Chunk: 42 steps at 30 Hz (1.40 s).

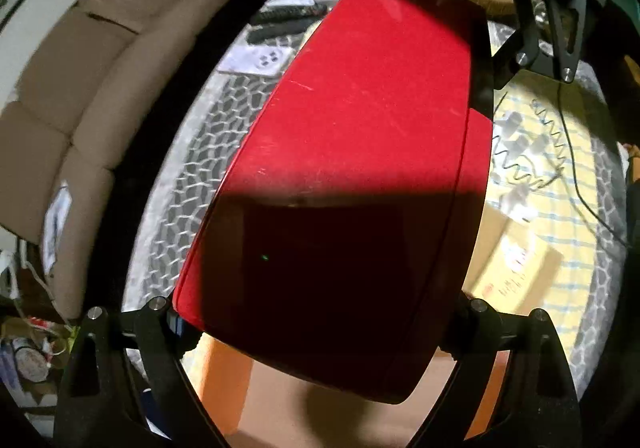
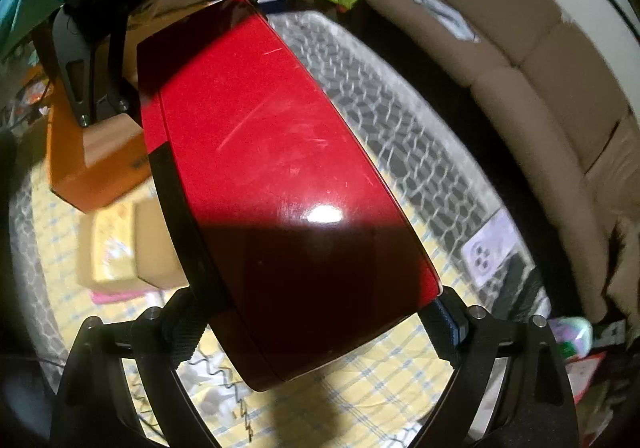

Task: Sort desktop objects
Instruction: 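Lift the red box with both grippers and carry it over the orange cardboard box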

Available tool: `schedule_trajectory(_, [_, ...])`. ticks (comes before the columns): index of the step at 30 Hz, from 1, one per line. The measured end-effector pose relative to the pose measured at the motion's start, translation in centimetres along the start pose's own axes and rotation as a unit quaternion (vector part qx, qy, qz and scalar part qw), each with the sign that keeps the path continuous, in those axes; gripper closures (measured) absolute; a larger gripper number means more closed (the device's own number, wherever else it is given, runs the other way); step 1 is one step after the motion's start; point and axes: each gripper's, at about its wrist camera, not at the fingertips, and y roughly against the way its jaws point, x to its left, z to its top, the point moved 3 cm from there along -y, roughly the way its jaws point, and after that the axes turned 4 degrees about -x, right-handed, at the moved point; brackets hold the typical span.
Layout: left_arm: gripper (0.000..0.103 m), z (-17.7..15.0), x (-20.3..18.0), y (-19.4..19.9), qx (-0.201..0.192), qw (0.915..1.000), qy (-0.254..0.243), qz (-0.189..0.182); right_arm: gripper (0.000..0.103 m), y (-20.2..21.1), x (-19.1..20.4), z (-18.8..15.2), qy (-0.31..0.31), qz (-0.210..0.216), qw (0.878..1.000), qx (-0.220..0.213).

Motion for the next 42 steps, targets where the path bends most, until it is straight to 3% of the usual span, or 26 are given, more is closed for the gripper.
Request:
schedule_trajectory(4, [0.014, -2.5, -0.3, 4.4, 0.000, 0.9998, 0.008, 0.018, 0.011, 3.1, 2.8, 3.0, 0.019, -0.010, 1.000, -0.016])
schedule_trajectory(9, [0.014, -7.2, -0.5, 8.2, 0.019, 0.9988, 0.028, 0.034, 0.011, 4.1, 6.6, 6.7, 0.038, 0.001, 0.999, -0.032])
schedule_trajectory(15, [0.014, -14.7, -1.3, 9.7, 0.048, 0.9964, 0.062, 0.033, 0.011, 1.4, 11.7, 10.7, 0.062, 0.030, 0.997, -0.035])
schedule_trajectory(25, [0.014, -23.0, -2.4, 8.4, 0.070, 0.9919, 0.105, 0.015, 0.011, -4.7, 18.6, 14.2, 0.086, 0.072, 0.994, -0.014])
schedule_trajectory(32, [0.014, -24.7, -2.7, 5.6, 0.085, 0.9912, 0.101, 0.005, 0.011, -8.5, 20.0, 14.2, 0.083, 0.085, 0.993, 0.010])
schedule_trajectory(42, [0.014, -24.4, -3.0, 2.6, 0.088, 0.9914, 0.097, -0.011, 0.012, -11.2, 18.8, 12.9, 0.073, 0.095, 0.992, 0.041])
